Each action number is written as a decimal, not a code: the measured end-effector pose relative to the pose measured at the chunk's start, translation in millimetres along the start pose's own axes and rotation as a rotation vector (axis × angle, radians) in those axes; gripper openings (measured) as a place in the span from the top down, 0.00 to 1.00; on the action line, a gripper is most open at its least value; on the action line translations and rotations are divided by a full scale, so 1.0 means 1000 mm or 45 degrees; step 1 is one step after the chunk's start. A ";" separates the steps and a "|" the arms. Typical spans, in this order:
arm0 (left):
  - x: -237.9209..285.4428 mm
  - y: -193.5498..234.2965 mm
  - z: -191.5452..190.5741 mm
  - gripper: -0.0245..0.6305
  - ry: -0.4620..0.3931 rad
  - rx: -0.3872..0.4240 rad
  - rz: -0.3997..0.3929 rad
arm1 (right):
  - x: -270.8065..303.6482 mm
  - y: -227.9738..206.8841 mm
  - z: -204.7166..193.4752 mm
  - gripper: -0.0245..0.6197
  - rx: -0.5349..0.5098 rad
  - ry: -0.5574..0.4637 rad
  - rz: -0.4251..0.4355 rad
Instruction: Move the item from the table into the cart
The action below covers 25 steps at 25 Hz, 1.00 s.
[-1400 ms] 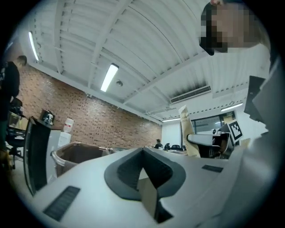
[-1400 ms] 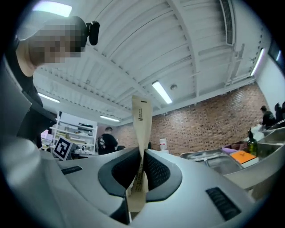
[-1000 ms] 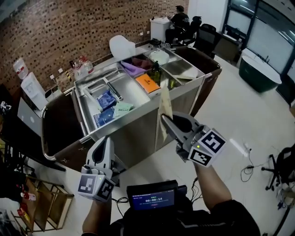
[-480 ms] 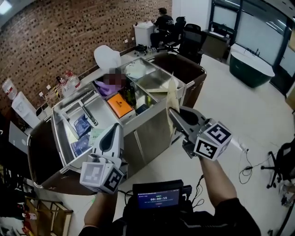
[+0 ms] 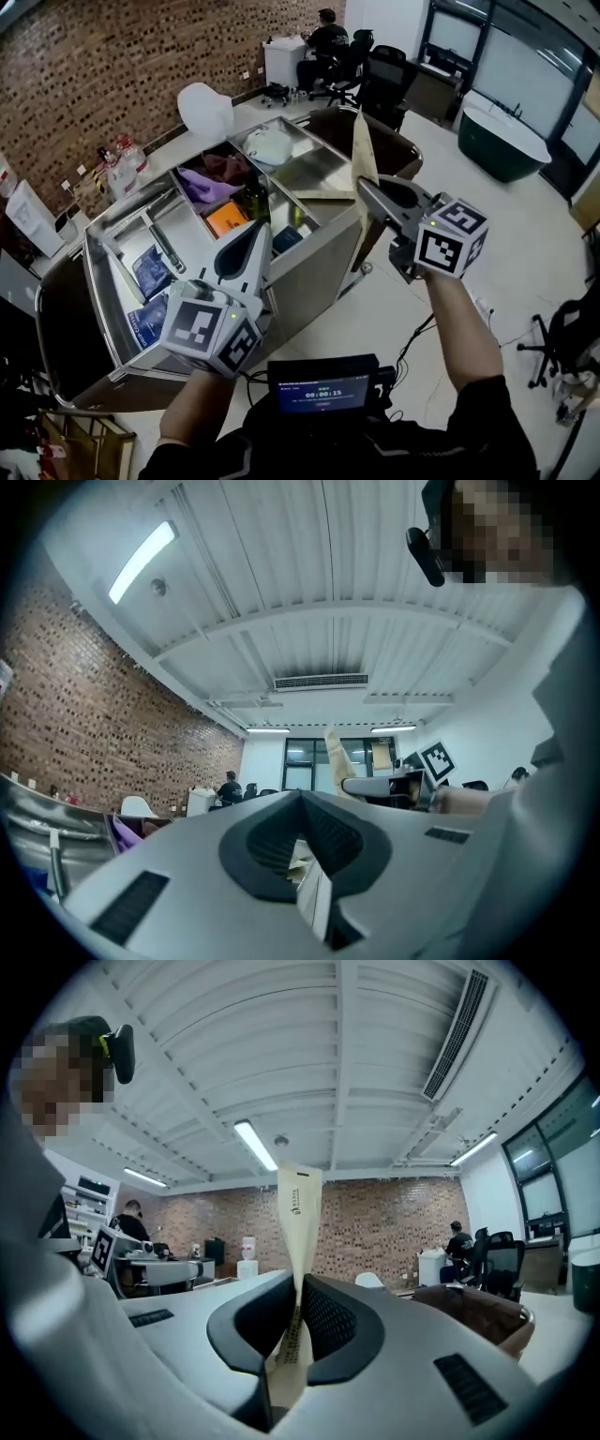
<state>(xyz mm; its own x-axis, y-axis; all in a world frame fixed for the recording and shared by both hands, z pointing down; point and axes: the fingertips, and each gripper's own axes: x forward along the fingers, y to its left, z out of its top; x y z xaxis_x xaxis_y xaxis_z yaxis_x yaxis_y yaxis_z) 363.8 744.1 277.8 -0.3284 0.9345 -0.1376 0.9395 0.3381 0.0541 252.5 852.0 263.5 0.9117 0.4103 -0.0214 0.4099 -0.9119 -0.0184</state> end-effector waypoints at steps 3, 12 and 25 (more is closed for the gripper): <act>0.026 0.018 -0.011 0.95 0.061 0.008 0.036 | 0.023 -0.032 0.004 0.93 -0.018 0.043 0.016; 0.104 0.024 -0.038 0.96 0.198 0.064 0.188 | 0.064 -0.122 0.001 0.93 -0.118 0.209 0.207; 0.161 0.015 -0.075 0.95 0.208 0.022 0.577 | 0.115 -0.188 -0.084 0.93 -0.249 0.730 0.566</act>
<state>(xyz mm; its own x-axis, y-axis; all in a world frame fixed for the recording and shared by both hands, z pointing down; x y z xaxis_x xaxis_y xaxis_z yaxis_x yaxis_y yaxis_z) 317.9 907.7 330.7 0.1051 0.9931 0.0530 0.9926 -0.1080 0.0557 283.0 1069.9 348.8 0.8417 -0.0168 0.5396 -0.0516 -0.9974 0.0495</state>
